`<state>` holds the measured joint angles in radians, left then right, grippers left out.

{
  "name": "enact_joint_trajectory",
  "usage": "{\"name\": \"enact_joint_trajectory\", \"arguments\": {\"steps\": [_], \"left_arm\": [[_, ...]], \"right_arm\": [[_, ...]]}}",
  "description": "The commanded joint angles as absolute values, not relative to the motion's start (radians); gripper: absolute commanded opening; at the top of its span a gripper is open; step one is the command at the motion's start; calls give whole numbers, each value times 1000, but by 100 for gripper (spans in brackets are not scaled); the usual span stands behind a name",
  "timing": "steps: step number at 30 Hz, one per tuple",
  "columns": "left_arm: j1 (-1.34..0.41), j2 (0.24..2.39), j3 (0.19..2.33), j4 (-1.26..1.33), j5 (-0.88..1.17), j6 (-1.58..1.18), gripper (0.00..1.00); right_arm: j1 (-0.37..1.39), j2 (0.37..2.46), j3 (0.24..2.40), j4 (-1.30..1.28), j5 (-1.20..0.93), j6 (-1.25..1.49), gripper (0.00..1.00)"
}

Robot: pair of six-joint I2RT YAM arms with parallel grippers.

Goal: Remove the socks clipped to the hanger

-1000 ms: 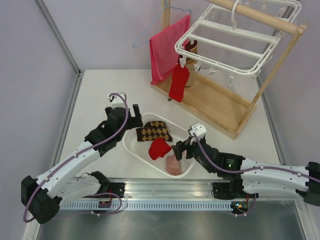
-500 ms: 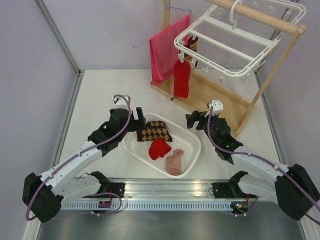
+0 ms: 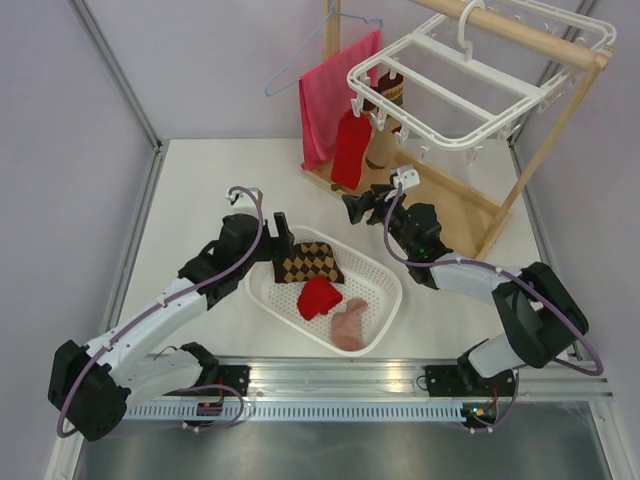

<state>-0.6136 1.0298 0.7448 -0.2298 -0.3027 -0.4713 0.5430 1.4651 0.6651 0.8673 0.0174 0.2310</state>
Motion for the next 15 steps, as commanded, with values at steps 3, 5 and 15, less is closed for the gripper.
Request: {"name": "enact_joint_trajectory", "arguments": {"steps": [3, 5, 15], "left_arm": [[-601, 1061, 735, -150, -244, -483, 100], [-600, 1074, 735, -144, -241, -482, 100], [-594, 1081, 715, -117, -222, -471, 100]], "right_arm": [[540, 1572, 738, 1064, -47, 210, 88], [540, 1615, 756, 1107, -43, 203, 88], [540, 1675, 808, 1124, -6, 166, 86]]}}
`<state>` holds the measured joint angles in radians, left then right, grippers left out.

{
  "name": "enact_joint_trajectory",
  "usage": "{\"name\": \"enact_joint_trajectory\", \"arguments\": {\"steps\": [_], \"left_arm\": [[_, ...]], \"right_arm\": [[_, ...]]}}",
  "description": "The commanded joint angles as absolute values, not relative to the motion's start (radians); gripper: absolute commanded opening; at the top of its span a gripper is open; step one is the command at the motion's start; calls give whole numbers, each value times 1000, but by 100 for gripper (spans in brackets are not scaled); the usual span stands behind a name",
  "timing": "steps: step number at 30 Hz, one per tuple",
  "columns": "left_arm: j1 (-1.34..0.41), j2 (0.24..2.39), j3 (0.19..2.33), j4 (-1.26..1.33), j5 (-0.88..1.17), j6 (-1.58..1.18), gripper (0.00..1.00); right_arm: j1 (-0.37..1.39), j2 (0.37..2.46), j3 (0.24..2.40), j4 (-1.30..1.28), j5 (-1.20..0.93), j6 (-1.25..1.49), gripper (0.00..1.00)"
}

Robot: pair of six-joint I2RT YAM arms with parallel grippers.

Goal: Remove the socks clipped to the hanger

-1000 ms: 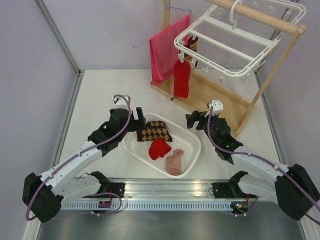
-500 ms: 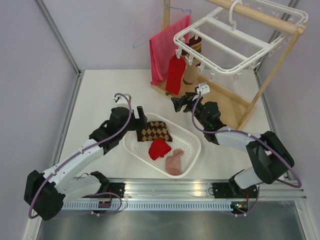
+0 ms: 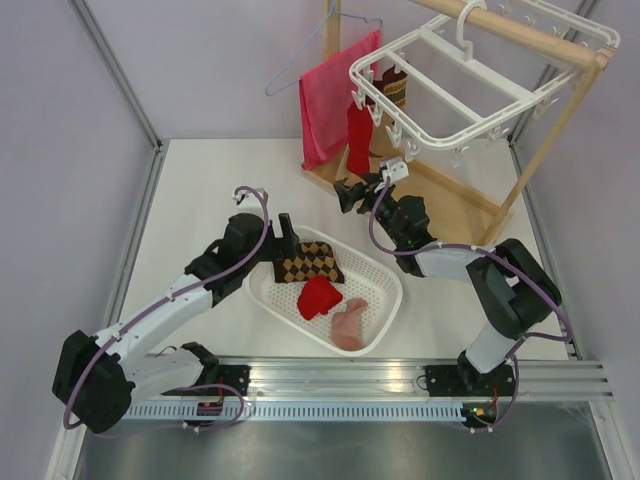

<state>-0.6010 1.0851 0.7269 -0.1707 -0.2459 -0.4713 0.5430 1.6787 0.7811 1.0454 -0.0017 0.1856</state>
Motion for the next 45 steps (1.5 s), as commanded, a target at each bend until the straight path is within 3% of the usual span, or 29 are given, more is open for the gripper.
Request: {"name": "enact_joint_trajectory", "arguments": {"steps": [1, 11, 27, 38, 42, 44, 45], "left_arm": [[-592, 1084, 712, -112, -224, -471, 100], [-586, 1097, 703, -89, -190, -471, 100], [-566, 1118, 693, -67, -160, -459, 100], [-549, 1121, 680, -63, -146, -454, 100], [-549, 1121, 677, -61, -143, -457, 100], [-549, 1118, 673, -61, -141, -459, 100], [-548, 1118, 673, -60, -140, -459, 100]], "right_arm": [[540, 1664, 798, 1124, -6, 167, 86], [541, 1614, 768, 1123, 77, 121, 86], [586, 1894, 1020, 1103, 290, 8, 83], [591, 1950, 1065, 1134, 342, -28, 81], [592, 1971, 1100, 1123, 371, -43, 54], [591, 1968, 1103, 1120, 388, -41, 47], [591, 1961, 1101, 1118, 390, -40, 34]]}}
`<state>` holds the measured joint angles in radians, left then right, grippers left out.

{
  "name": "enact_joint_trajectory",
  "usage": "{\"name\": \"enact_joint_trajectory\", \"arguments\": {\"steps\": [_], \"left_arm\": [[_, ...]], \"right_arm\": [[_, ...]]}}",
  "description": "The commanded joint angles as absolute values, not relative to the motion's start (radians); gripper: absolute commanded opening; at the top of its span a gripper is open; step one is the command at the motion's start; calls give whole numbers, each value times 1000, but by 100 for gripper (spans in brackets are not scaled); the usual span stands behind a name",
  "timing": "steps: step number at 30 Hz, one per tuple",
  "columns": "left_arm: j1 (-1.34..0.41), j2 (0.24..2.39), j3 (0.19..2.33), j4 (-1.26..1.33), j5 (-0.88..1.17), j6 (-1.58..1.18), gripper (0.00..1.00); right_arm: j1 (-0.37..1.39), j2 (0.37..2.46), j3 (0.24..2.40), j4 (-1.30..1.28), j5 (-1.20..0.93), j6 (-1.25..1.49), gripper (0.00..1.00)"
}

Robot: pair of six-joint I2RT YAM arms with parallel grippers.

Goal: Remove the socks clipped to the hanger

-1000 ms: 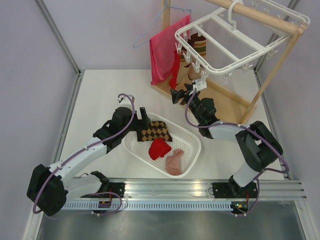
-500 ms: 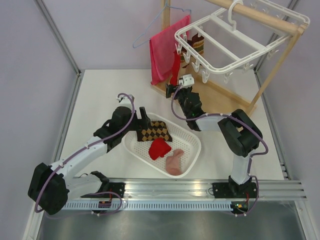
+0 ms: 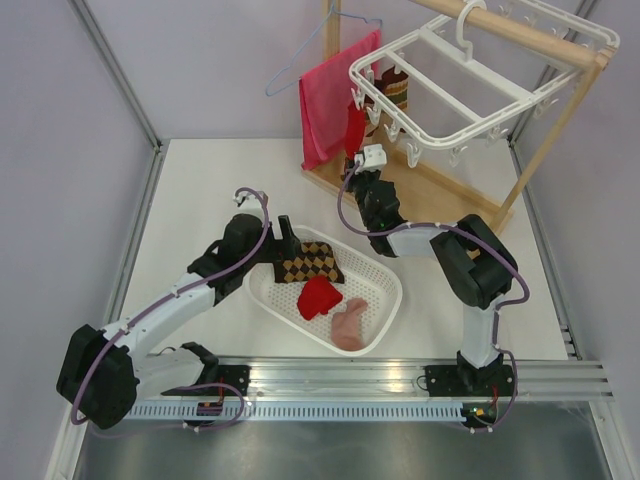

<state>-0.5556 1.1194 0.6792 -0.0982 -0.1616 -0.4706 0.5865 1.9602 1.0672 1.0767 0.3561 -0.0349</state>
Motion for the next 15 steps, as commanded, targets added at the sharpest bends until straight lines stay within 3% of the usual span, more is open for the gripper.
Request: {"name": "enact_joint_trajectory", "arguments": {"steps": [1, 3, 4, 15], "left_arm": [[-549, 1117, 673, -61, -141, -459, 100], [-548, 1114, 669, -60, -143, -459, 100], [-546, 1111, 669, -60, -143, -457, 100], [-540, 1078, 670, -67, -88, -462, 100]], "right_arm": [[591, 1957, 1098, 1115, 394, -35, 24], [592, 1941, 1086, 1109, 400, -26, 8], [594, 1933, 1078, 1103, 402, -26, 6], [680, 1688, 832, 1040, 469, -29, 5]]}}
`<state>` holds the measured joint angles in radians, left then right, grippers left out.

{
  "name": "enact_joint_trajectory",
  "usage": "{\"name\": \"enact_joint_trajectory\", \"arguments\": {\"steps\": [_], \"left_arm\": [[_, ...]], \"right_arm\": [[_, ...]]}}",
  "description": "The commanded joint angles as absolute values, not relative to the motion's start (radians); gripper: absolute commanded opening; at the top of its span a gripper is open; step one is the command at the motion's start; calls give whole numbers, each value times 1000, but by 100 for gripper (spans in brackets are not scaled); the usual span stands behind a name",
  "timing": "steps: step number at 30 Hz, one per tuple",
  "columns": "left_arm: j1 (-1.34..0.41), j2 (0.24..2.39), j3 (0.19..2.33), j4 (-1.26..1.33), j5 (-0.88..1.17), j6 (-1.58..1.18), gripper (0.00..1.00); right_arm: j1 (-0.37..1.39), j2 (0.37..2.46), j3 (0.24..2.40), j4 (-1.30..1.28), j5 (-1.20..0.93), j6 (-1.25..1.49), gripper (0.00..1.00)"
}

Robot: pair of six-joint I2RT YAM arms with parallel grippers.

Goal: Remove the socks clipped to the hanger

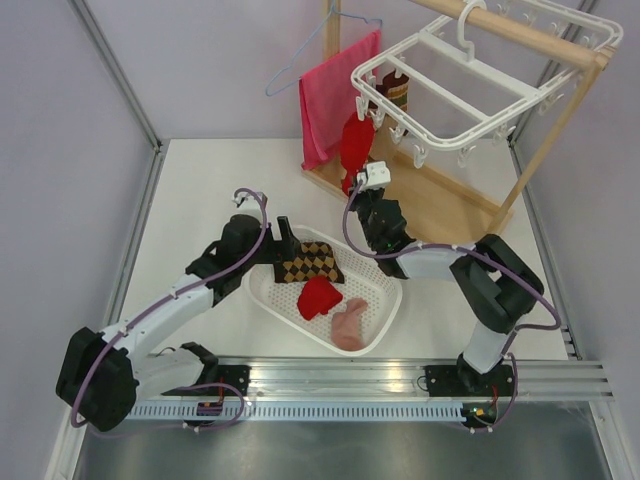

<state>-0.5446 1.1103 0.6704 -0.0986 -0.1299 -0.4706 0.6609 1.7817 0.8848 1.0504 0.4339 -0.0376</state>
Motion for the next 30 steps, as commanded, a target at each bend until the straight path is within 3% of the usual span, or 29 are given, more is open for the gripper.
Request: {"name": "enact_joint_trajectory", "arguments": {"steps": [1, 12, 22, 30], "left_arm": [[-540, 1077, 672, -67, -78, -460, 100], [-540, 999, 695, -80, -5, -477, 100], [-549, 1043, 876, -48, 225, -453, 100], [-609, 1112, 911, 309, 449, -514, 100]], "right_arm": [[684, 1669, 815, 1032, 471, -25, 5], [747, 1372, 628, 826, 491, 66, 3], [759, 1002, 459, 611, 534, 127, 3], [759, 720, 397, 348, 534, 152, 3]]}}
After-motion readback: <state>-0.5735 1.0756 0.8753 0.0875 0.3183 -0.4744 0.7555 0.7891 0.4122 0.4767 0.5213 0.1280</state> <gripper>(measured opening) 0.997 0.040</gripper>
